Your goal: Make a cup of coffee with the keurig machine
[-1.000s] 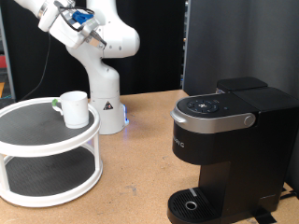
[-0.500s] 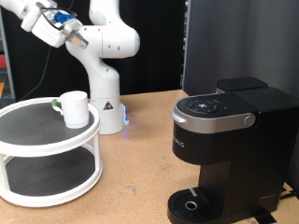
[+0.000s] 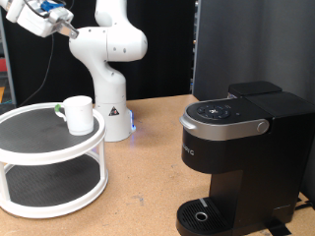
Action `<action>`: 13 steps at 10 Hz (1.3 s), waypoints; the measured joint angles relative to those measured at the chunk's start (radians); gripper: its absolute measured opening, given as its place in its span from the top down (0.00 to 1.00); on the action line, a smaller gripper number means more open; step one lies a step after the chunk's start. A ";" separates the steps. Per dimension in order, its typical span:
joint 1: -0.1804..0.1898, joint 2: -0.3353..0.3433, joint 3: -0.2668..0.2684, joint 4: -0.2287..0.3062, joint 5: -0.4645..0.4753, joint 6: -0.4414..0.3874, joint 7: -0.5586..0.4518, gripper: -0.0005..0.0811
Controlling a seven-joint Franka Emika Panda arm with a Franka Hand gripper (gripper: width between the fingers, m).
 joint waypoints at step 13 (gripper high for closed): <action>-0.002 0.072 -0.107 -0.138 -0.130 0.254 -0.152 0.98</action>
